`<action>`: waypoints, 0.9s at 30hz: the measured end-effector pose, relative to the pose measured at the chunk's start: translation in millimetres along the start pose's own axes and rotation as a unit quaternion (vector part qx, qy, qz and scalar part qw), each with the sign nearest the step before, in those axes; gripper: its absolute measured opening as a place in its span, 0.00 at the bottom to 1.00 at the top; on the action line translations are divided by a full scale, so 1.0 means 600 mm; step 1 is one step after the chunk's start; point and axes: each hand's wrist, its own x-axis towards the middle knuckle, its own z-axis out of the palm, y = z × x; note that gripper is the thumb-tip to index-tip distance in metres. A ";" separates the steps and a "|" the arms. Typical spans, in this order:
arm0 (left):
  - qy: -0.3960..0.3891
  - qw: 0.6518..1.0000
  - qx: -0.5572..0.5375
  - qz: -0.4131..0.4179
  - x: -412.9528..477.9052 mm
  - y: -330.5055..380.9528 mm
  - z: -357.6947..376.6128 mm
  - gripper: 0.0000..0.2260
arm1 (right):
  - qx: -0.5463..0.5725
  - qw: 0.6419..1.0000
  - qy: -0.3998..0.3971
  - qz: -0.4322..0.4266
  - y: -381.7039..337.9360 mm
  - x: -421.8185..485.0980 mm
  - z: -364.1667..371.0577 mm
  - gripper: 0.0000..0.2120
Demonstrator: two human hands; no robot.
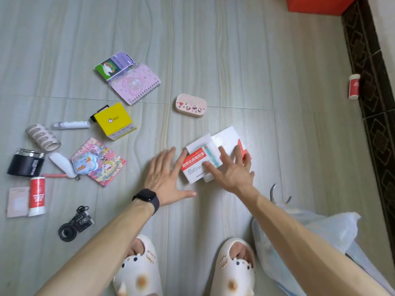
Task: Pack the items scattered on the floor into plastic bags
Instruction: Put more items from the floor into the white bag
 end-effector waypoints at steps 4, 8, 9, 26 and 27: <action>0.022 0.999 -0.047 0.011 -0.049 0.038 0.017 0.43 | -0.017 0.999 -0.020 -0.037 -0.009 -0.080 0.051 0.35; 0.011 0.992 -0.102 -0.068 -0.091 0.027 0.008 0.39 | 0.109 0.988 0.105 0.024 0.019 -0.076 0.042 0.25; 0.014 0.990 -0.109 -0.084 -0.099 0.016 0.002 0.38 | 0.135 0.983 0.111 0.059 0.030 -0.065 0.035 0.27; 0.012 0.991 -0.128 -0.020 -0.123 0.109 -0.234 0.40 | 0.355 0.928 0.110 0.035 0.004 -0.237 0.015 0.17; 0.003 0.988 -0.156 -0.011 -0.126 0.135 -0.251 0.41 | 0.386 0.913 0.127 0.027 0.019 -0.274 -0.002 0.18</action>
